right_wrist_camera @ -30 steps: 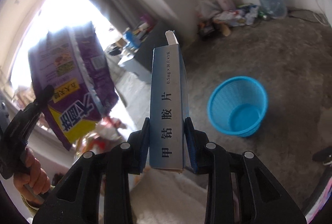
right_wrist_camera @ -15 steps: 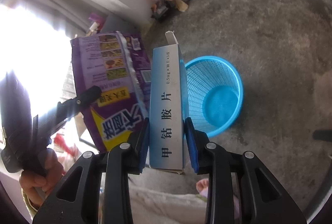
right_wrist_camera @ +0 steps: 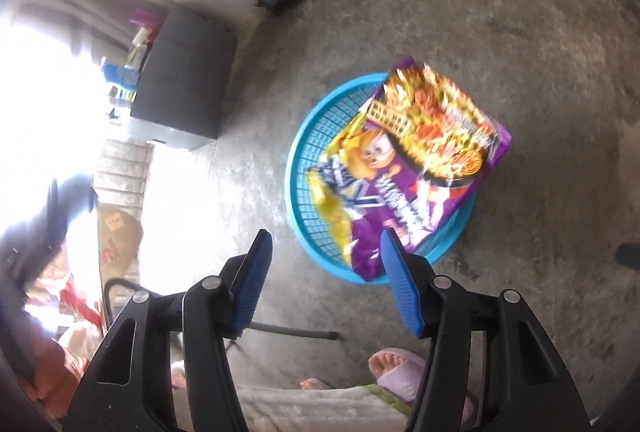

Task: Collect trash
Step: 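Carry the purple snack bag with the left tool and drop it into the blue wastebasket, then move both tools back over the table toward the Enaak packet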

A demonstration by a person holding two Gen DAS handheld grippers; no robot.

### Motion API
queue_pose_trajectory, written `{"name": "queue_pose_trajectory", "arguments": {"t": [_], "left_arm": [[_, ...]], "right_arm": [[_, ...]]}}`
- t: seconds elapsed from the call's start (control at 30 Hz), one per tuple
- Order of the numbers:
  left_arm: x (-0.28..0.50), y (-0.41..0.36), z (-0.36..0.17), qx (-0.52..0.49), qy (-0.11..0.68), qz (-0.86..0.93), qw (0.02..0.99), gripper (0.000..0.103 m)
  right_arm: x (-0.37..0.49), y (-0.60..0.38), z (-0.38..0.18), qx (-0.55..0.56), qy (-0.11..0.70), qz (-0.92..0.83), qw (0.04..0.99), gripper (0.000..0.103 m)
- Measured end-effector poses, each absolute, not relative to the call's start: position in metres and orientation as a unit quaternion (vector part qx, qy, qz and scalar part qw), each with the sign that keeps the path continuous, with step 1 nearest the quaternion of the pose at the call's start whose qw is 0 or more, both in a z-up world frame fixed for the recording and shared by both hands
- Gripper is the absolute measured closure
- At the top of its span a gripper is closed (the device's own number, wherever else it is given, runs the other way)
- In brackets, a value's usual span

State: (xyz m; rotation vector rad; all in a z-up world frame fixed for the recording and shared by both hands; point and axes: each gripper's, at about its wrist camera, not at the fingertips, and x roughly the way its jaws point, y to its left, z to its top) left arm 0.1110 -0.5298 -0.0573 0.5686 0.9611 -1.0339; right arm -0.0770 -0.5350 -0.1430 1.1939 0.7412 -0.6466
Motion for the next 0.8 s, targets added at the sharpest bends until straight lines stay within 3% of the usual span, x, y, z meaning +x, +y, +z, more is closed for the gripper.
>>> {"name": "queue_pose_trajectory", "arguments": {"t": [0.17,0.3,0.43,0.6,0.8], "left_arm": [[0.109,-0.491,-0.022,0.24,0.417,-0.467,0.742,0.03],[0.108,-0.463,0.0,0.236,0.415,-0.467,0.744,0.028],[0.104,-0.428,0.019,0.222,0.409,-0.467,0.752,0.027],[0.099,-0.375,0.039,0.2,0.393,-0.457,0.772,0.008],[0.103,-0.307,0.06,0.145,0.394,-0.433,0.798,0.006]], "right_arm": [[-0.082,-0.521,-0.117,0.491,0.327,-0.308,0.746,0.048],[-0.084,-0.508,-0.1,0.442,0.327,-0.314,0.774,0.042],[-0.082,-0.493,-0.071,0.392,0.321,-0.324,0.799,0.033],[-0.072,-0.475,-0.044,0.34,0.313,-0.334,0.821,0.021],[-0.064,-0.452,-0.018,0.289,0.305,-0.35,0.837,0.008]]}}
